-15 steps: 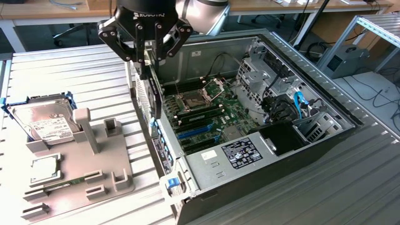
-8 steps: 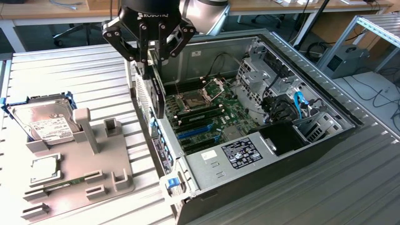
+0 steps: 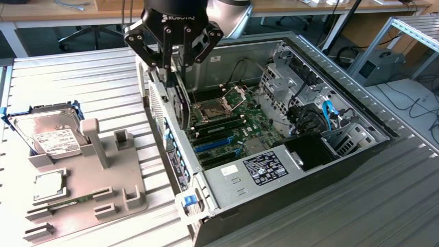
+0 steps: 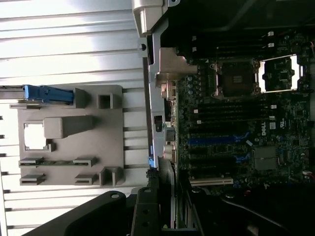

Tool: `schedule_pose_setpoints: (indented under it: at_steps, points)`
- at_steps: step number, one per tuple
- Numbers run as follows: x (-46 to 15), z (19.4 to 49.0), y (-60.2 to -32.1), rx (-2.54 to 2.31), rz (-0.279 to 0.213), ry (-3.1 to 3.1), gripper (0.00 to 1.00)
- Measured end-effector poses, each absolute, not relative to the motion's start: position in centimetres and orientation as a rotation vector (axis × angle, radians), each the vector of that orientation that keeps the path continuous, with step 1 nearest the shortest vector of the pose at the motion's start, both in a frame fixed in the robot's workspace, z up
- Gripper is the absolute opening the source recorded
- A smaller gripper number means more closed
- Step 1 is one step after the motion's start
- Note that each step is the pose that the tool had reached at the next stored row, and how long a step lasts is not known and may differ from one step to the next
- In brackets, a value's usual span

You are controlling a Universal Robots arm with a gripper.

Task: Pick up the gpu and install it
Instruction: 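Pick up the gpu and move the gpu toward the slot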

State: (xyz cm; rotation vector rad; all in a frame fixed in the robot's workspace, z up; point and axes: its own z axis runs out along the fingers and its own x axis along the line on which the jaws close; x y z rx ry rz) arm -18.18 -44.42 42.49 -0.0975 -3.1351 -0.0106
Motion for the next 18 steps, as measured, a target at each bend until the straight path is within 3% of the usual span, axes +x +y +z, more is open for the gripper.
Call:
schedule_pose_setpoints:
  at_steps: [3,18]
  points:
    - [-17.8,42.5,-44.4,-0.098,0.033,-3.135,0.26]
    - [-15.3,42.3,-44.4,-0.097,0.035,-3.125,0.26]
